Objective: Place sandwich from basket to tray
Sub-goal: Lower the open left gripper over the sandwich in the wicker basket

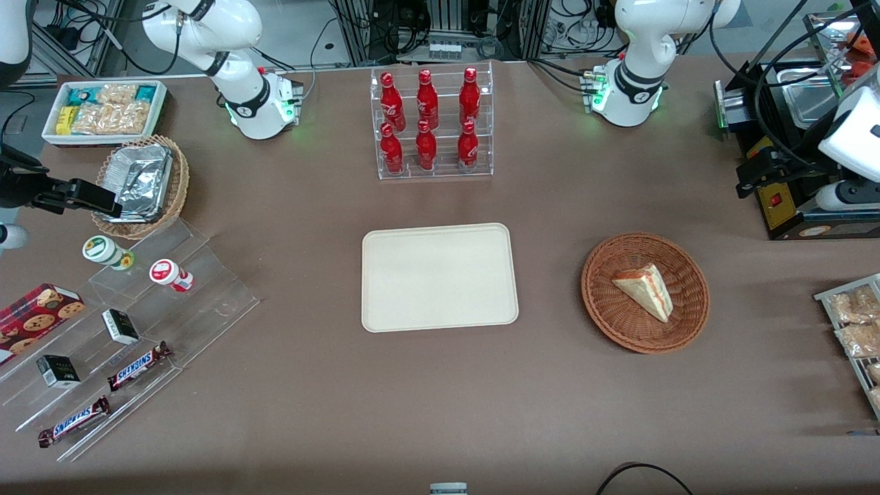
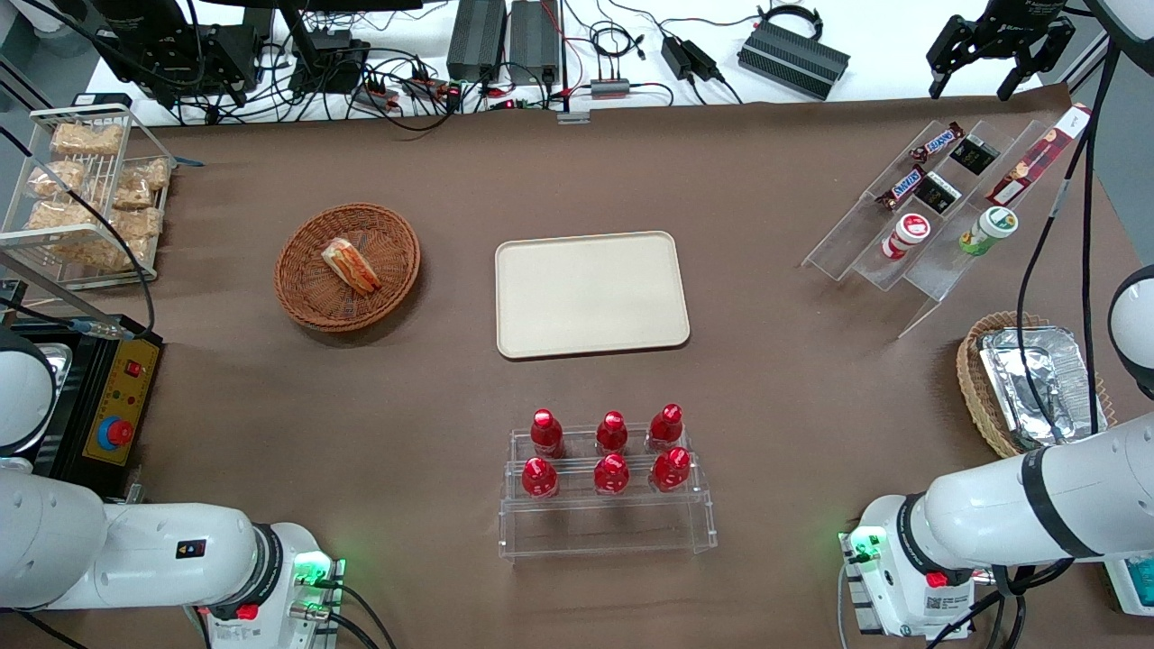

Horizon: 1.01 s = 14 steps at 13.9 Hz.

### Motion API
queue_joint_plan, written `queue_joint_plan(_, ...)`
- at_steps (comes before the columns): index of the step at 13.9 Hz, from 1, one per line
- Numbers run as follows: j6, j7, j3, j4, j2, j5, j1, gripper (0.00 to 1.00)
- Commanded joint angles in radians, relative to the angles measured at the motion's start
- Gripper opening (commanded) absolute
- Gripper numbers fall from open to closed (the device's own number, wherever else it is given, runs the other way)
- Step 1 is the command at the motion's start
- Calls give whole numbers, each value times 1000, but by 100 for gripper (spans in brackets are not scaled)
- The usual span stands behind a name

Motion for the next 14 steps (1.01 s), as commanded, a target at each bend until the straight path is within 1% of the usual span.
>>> queue_joint_plan(1,-26,14,1,18,-9,5,-9,100)
queue_joint_plan(4,-20,8,1,-5,-5,11,-6,100)
queue_joint_plan(6,39,4,1,-87,-6,17,-6,100)
queue_joint_plan(8,162,-15,3,-204,-17,17,-4,100)
queue_joint_plan(14,634,-258,1,-574,-41,18,-3,100)
